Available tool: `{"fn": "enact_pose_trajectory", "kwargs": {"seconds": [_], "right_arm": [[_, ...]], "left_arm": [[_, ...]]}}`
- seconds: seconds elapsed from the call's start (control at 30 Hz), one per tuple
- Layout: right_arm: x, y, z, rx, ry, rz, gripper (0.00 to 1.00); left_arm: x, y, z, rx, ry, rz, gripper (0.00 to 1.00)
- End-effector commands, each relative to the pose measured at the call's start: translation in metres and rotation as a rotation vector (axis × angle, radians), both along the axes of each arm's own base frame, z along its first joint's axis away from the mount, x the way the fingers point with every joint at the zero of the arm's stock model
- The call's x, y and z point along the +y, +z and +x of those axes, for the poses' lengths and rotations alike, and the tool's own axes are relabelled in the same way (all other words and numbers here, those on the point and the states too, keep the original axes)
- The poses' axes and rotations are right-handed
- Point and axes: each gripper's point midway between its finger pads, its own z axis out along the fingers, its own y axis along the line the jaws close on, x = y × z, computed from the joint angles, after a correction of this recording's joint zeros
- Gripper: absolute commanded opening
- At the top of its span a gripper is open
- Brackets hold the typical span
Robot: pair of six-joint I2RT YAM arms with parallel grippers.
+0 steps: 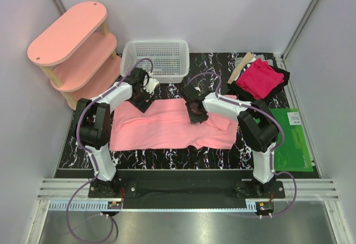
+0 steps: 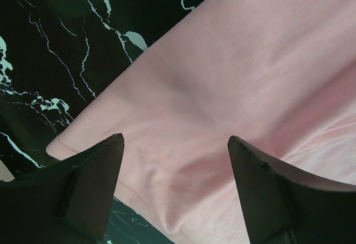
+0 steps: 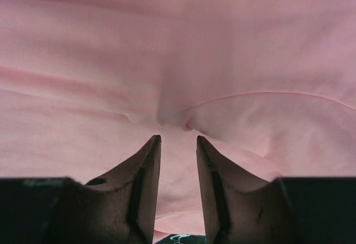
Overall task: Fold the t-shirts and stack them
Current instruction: Fold the tshirt
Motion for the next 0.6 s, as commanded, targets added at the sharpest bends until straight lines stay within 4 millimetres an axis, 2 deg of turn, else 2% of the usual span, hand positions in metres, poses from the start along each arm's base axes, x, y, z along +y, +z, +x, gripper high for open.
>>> {"fn": "enact_pose_trajectory", "kwargs": {"seconds": [0.0,0.37,0.57], "right_arm": [[0.009,0.007,0.016,-0.043,-0.041,0.033,0.40],[-0.017,0.002,0.019,-0.028,-0.095,0.033,0.40],[-0.023,-0.001,0.020,-0.019,-0.105,0.045,0.40]], "left_arm": [[0.000,0.007,0.009,-0.031,-0.010,-0.012,0.80],[0.007,0.005,0.002,-0.021,-0.005,-0.008,0.80],[0.007,0.002,-0.003,-0.013,-0.001,-0.012,0.80]]}}
